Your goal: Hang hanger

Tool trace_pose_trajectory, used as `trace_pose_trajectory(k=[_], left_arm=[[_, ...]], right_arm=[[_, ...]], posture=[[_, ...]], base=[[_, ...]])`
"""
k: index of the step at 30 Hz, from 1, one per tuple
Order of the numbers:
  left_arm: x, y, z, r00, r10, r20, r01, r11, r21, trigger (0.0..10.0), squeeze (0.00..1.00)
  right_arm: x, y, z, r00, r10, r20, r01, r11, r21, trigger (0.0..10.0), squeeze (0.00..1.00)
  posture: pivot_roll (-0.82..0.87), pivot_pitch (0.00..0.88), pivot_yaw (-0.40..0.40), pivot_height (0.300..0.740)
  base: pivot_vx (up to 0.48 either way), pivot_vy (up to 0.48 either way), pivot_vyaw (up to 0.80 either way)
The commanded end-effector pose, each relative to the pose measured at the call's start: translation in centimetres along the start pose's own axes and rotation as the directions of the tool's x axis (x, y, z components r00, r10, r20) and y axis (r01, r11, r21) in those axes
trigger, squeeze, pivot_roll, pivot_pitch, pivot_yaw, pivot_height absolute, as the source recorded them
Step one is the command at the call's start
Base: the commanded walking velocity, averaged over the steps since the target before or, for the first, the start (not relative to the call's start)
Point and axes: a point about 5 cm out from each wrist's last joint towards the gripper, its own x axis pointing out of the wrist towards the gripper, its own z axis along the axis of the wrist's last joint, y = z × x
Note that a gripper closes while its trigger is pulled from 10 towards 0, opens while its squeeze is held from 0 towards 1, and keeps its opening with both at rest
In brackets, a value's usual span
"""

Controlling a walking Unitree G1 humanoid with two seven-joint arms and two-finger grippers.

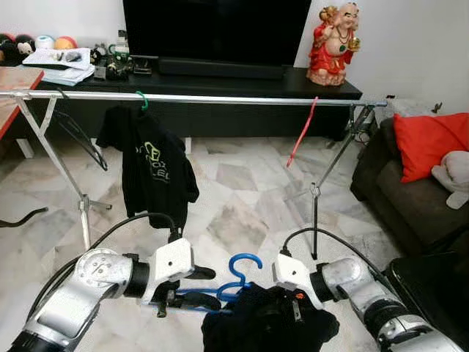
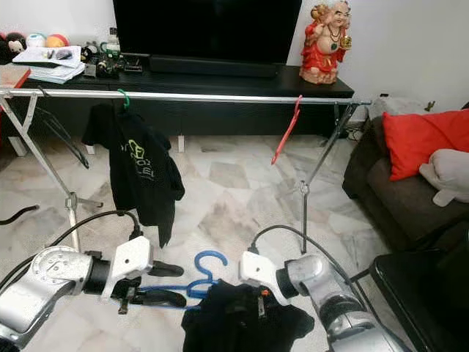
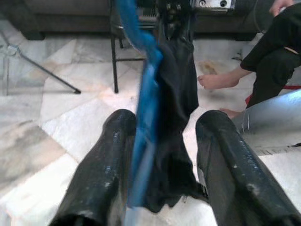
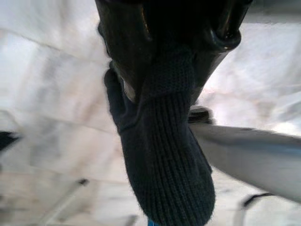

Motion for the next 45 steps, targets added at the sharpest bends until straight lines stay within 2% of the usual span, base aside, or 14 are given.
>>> trace_pose_trajectory(k=[1,7,8,9,10,13,17,21,26,29,32,35,40,45], left_arm=[[-0.5,0.1,0.4,0.999,0.033,0.006,-0.033,0.999,0.007,10.0,1.0],[-1.3,0.4,-0.6,0.971,0.238,0.021,-0.237,0.971,-0.042,10.0,1.0],[-1.4,0.5,-1.1,0.956,0.292,0.019,-0.29,0.955,-0.068,10.0,0.69],[-1.4,0.5,-1.6,0.94,0.341,0.012,-0.339,0.938,-0.074,10.0,0.07],[-1.3,0.5,-2.2,0.925,0.381,-0.003,-0.38,0.921,-0.084,10.0,0.0],[-0.6,-0.4,-4.4,0.897,0.433,-0.088,-0.442,0.884,-0.152,10.0,0.0],[0.1,-0.5,-6.0,0.849,0.508,-0.149,-0.527,0.835,-0.159,10.0,0.0],[1.2,0.7,-7.8,0.745,0.63,-0.219,-0.663,0.737,-0.136,10.0,0.0],[2.5,1.4,-8.9,0.68,0.68,-0.276,-0.722,0.687,-0.086,10.0,0.0],[3.0,1.6,-9.1,0.675,0.678,-0.291,-0.726,0.681,-0.097,10.0,0.0],[3.7,2.2,-9.1,0.643,0.706,-0.297,-0.744,0.667,-0.025,10.0,0.0],[4.5,2.3,-8.9,0.667,0.689,-0.282,-0.723,0.69,-0.023,10.0,0.0],[6.1,1.4,-8.6,0.752,0.604,-0.266,-0.626,0.78,0.0,10.0,0.0],[6.8,1.0,-8.3,0.787,0.572,-0.232,-0.588,0.809,0.002,10.0,0.0]], right_arm=[[-1.2,-0.8,-0.4,0.993,-0.121,0.015,0.12,0.992,0.033,0.0,0.0],[-2.4,-2.3,-0.3,0.93,-0.361,0.065,0.352,0.929,0.114,0.0,0.0],[-2.6,-2.6,0.0,0.915,-0.393,0.088,0.381,0.916,0.123,0.0,0.0],[-2.7,-2.9,0.5,0.902,-0.417,0.115,0.402,0.906,0.131,0.0,0.0],[-2.8,-3.1,1.0,0.894,-0.426,0.141,0.409,0.903,0.134,0.0,0.0],[-2.7,-3.5,2.9,0.882,-0.417,0.22,0.409,0.909,0.084,0.0,0.0],[-2.8,-3.9,4.8,0.873,-0.406,0.27,0.413,0.91,0.033,0.0,0.0],[-3.2,-4.3,7.5,0.872,-0.358,0.333,0.398,0.916,-0.059,0.0,0.0],[-3.7,-4.2,9.6,0.873,-0.314,0.373,0.387,0.912,-0.137,0.0,0.0],[-3.8,-4.4,10.1,0.868,-0.328,0.373,0.399,0.908,-0.13,0.0,0.0],[-3.7,-4.4,10.7,0.878,-0.313,0.363,0.39,0.907,-0.161,0.0,0.0],[-3.6,-4.4,11.4,0.876,-0.309,0.371,0.391,0.904,-0.171,0.0,0.0],[-3.2,-4.4,12.9,0.875,-0.302,0.378,0.392,0.901,-0.187,0.0,0.0],[-2.5,-4.1,14.3,0.87,-0.268,0.414,0.377,0.903,-0.207,0.0,0.0]], posture=[[0.17,0.035,-0.161,0.74],[0.17,0.034,-0.151,0.74],[0.16,0.034,-0.148,0.74],[0.16,0.034,-0.148,0.74],[0.16,0.034,-0.148,0.74],[0.16,0.045,-0.146,0.74],[0.15,0.052,-0.147,0.74],[0.15,0.056,-0.147,0.74],[0.13,0.06,-0.15,0.74],[0.13,0.061,-0.152,0.74],[0.13,0.062,-0.154,0.74],[0.13,0.063,-0.157,0.74],[0.13,0.065,-0.16,0.74],[0.13,0.067,-0.162,0.74]], base=[[0.0,0.0,0.0],[0.0,0.0,0.0],[0.0,0.0,0.0],[0.0,0.0,0.0],[0.0,0.0,0.0],[0.0,0.0,0.0],[0.0,0.0,0.0],[0.0,0.0,0.0],[0.0,0.0,0.0],[0.0,0.0,0.0],[0.0,0.0,0.0],[0.0,0.0,0.0],[0.0,0.0,0.0],[0.0,0.0,0.0]])
